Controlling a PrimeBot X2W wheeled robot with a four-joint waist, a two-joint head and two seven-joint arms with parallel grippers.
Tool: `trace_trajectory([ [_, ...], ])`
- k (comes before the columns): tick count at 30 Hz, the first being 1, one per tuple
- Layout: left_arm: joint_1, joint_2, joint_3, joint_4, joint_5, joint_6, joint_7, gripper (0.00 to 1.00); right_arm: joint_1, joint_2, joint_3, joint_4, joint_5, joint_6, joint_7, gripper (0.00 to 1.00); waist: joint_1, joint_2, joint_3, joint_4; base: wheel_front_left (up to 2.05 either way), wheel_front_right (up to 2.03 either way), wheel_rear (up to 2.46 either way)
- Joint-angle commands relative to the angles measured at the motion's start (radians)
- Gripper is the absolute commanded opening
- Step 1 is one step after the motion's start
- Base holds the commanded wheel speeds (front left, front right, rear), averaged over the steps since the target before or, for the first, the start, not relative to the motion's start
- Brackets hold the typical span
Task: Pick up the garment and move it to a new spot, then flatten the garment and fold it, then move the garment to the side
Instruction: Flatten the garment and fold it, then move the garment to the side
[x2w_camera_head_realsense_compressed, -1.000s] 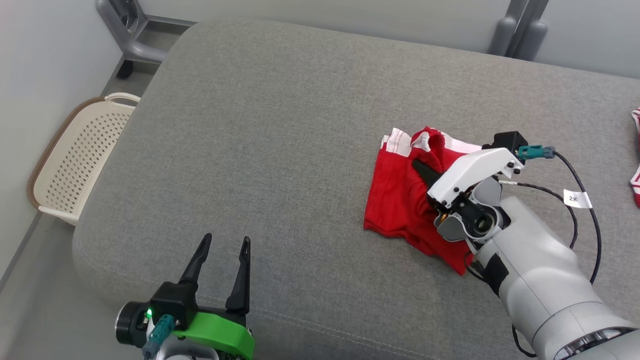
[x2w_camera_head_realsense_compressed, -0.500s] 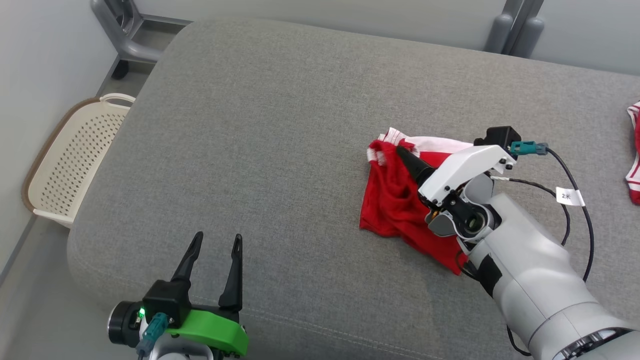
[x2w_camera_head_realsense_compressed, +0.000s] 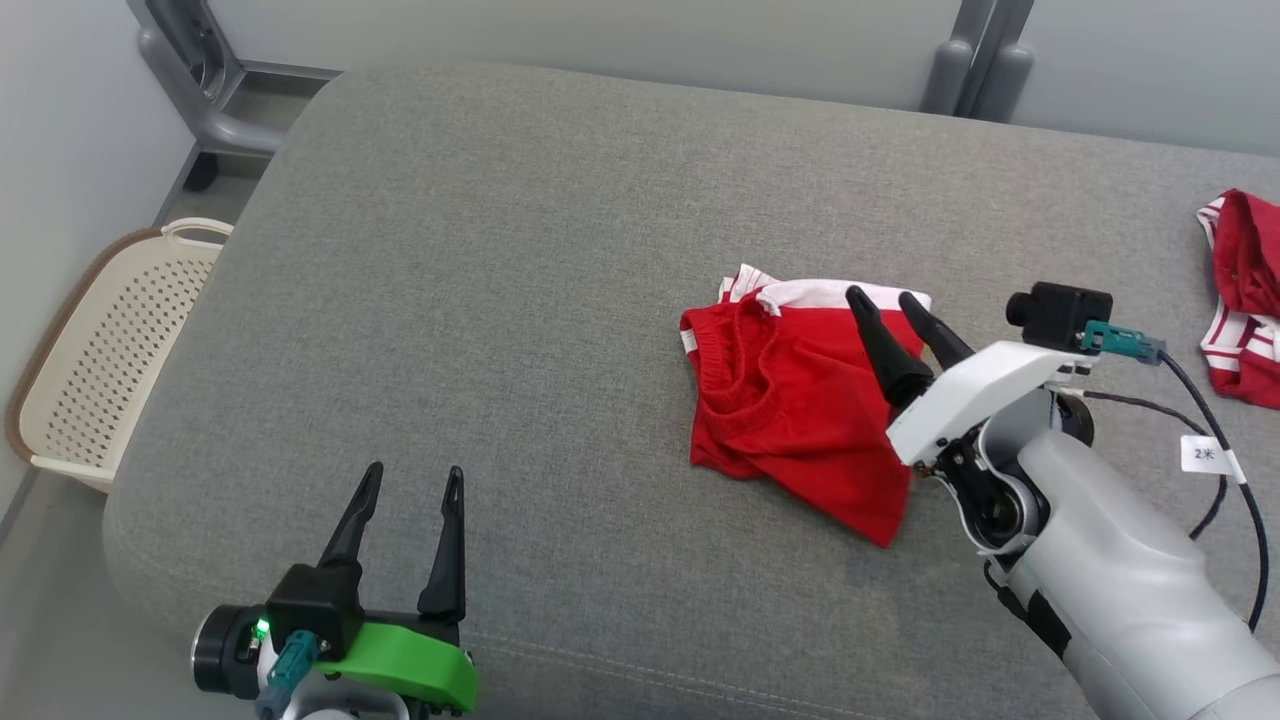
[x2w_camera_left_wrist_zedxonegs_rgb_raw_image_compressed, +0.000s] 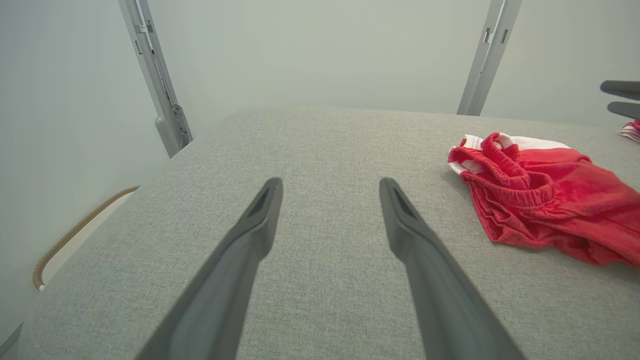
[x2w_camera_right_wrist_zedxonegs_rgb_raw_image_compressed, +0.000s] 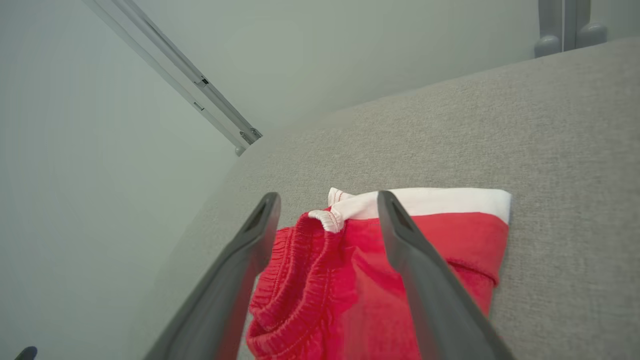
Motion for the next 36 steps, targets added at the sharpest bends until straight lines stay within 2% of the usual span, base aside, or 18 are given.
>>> trace_trajectory([
  [1,0.012,0.000,0.005,-0.005,0.004,-0.004,-0.003,1.00,0.020,-0.016,0.003,-0.004,-0.017,0.000,-0.024,1.00,0.0000,0.0000,-0.004,-0.005,0.00,0.00,0.00],
  [7,0.018,0.000,0.012,-0.013,0.012,-0.005,-0.003,1.00,0.051,-0.057,-0.013,0.034,-0.068,0.000,-0.064,1.00,0.0000,0.0000,-0.007,-0.015,0.00,0.00,0.00],
  [13,0.014,0.000,0.010,-0.018,0.012,-0.007,-0.003,1.00,0.024,-0.059,-0.018,0.117,-0.106,0.000,-0.016,1.00,0.0000,0.0000,0.005,-0.018,0.00,0.00,0.00],
  [24,-0.003,0.000,-0.007,-0.017,0.001,0.002,-0.003,1.00,-0.034,-0.016,-0.033,0.278,-0.090,0.000,0.108,1.00,0.0000,0.0000,0.024,0.013,0.00,0.00,0.00],
  [36,-0.008,0.000,0.014,-0.024,-0.011,0.018,-0.003,1.00,-0.045,0.022,-0.023,0.339,-0.038,0.000,0.184,1.00,0.0000,0.0000,0.039,0.027,0.00,0.00,0.00],
])
